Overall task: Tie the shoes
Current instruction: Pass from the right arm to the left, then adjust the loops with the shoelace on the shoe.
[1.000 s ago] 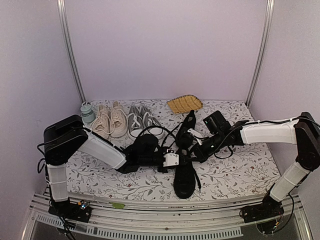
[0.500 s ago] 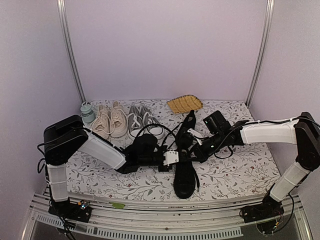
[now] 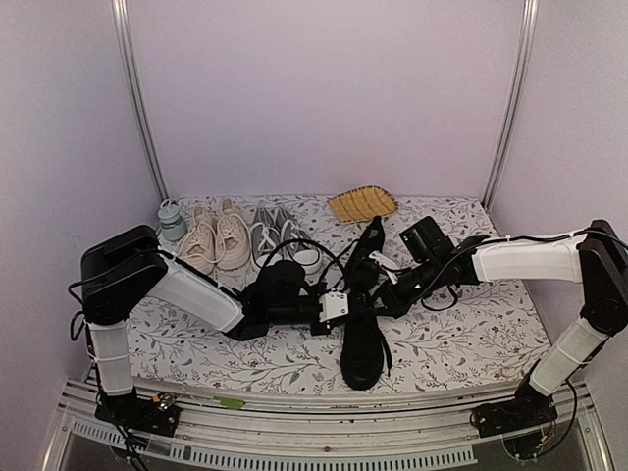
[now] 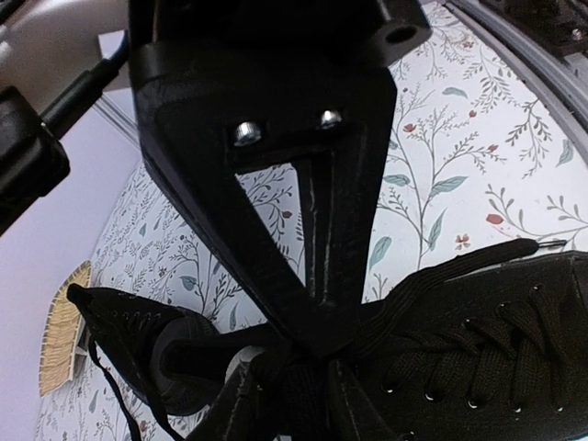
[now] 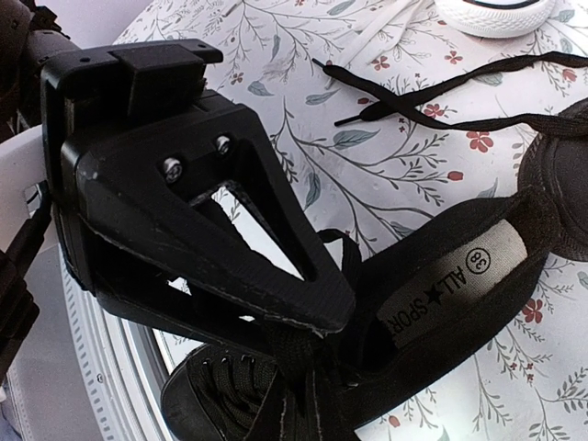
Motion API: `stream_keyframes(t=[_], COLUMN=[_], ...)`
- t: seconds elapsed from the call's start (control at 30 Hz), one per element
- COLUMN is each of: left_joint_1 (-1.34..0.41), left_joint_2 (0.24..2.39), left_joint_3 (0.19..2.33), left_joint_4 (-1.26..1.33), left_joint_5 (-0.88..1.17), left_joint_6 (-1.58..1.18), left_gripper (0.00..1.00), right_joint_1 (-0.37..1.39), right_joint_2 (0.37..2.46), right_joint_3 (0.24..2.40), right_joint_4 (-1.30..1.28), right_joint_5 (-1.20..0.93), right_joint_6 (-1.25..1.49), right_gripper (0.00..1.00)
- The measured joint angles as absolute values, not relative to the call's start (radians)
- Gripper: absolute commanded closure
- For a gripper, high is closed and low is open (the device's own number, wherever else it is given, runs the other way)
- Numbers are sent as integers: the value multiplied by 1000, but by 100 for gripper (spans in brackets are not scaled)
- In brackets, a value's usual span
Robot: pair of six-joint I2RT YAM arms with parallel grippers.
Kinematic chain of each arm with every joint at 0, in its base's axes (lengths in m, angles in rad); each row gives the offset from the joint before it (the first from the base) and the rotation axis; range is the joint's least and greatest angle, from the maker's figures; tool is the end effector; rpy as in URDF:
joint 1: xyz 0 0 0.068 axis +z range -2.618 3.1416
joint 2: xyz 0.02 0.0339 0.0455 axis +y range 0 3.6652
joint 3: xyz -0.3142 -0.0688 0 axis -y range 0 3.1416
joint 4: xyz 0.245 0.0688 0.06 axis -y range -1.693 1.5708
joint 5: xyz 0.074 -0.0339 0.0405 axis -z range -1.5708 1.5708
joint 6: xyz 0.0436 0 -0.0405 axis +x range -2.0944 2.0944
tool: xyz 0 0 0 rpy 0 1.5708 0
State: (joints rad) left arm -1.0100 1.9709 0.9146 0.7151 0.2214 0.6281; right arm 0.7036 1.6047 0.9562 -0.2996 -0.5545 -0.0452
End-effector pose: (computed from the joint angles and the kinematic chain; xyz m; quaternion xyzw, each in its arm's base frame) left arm 0.2179 -0.3650 0.1801 0.6366 0.5079 -0.1974 0.5457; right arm 0.2344 0.2290 0.2371 -0.4129 0.8215 0.3418 0.1946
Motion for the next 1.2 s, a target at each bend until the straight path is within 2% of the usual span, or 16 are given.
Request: stream_keyframes(t=[0.17, 0.3, 0.37, 0.5, 0.57, 0.67, 0.77, 0.87, 1.2], left_joint_1=[-1010, -1010, -1010, -1010, -1010, -1010, -1010, -1010, -1010], left_joint_2=[1971, 1971, 1975, 1986, 1988, 1988, 1988, 1988, 1988], left_joint_3=[919, 921, 925, 928, 928, 928, 928, 928, 928], left_joint_4=[714, 712, 712, 712, 712, 713, 714, 714, 721], left_joint_5=[213, 205, 199, 180, 170, 165, 162, 161, 156], left_joint_6=[635, 631, 625, 615, 609, 604, 598, 593, 580], left_gripper=[85, 100, 100, 100, 100, 100, 100, 100, 100], right_joint_1=[701, 699, 699, 698, 687, 633, 575, 557, 562], right_joint_2=[1603, 1601, 1597, 1588, 1575, 1535, 1500, 1517, 1670], right_joint_3=[956, 956, 956, 956, 956, 954, 953, 954, 954], right_joint_4=[-302, -308, -310, -320, -331, -326, -303, -273, -229], right_joint_5=[-555, -556, -557, -562, -572, -611, -632, -648, -755], right_joint_6=[-42, -43, -43, -46, -43, -40, -34, -19, 19], right_gripper=[99, 99, 96, 77, 74, 76, 85, 89, 89])
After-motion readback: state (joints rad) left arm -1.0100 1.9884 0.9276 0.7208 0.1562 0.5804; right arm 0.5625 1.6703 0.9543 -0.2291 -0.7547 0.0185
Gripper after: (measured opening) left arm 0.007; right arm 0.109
